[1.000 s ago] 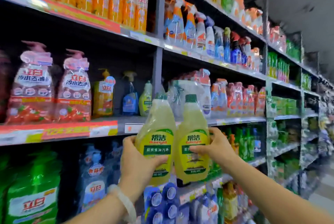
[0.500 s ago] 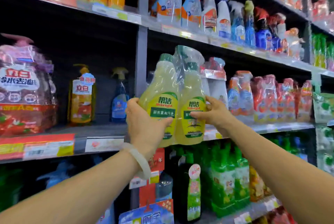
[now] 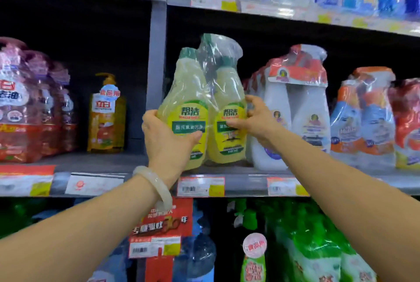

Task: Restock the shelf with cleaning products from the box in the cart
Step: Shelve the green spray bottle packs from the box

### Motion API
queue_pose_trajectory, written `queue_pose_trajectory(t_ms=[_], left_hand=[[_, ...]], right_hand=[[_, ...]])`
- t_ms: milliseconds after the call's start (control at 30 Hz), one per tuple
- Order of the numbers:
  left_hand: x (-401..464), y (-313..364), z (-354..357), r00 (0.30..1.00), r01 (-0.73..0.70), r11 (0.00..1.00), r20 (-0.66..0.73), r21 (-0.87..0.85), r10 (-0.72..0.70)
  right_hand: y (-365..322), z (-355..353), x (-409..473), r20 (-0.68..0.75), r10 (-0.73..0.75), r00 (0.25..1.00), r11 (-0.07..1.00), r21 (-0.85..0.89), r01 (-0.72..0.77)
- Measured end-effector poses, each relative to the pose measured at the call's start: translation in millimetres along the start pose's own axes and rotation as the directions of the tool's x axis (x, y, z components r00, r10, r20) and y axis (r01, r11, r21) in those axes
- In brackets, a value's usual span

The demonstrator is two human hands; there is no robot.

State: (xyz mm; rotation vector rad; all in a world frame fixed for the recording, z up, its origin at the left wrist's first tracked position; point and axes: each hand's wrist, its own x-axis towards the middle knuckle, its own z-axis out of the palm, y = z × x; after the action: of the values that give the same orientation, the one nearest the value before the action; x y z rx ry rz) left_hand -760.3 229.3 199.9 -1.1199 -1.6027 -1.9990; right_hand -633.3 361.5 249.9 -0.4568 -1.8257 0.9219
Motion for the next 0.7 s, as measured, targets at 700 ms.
queue_pose_trajectory(t_ms=[700], left_hand=[[20.2, -19.3, 43.7, 0.990, -0.063, 0.876, 0.143, 0.479, -0.007]], right_hand=[[28.9, 22.6, 48.6, 0.036, 0.208, 0.977, 0.914, -0.362, -0.181]])
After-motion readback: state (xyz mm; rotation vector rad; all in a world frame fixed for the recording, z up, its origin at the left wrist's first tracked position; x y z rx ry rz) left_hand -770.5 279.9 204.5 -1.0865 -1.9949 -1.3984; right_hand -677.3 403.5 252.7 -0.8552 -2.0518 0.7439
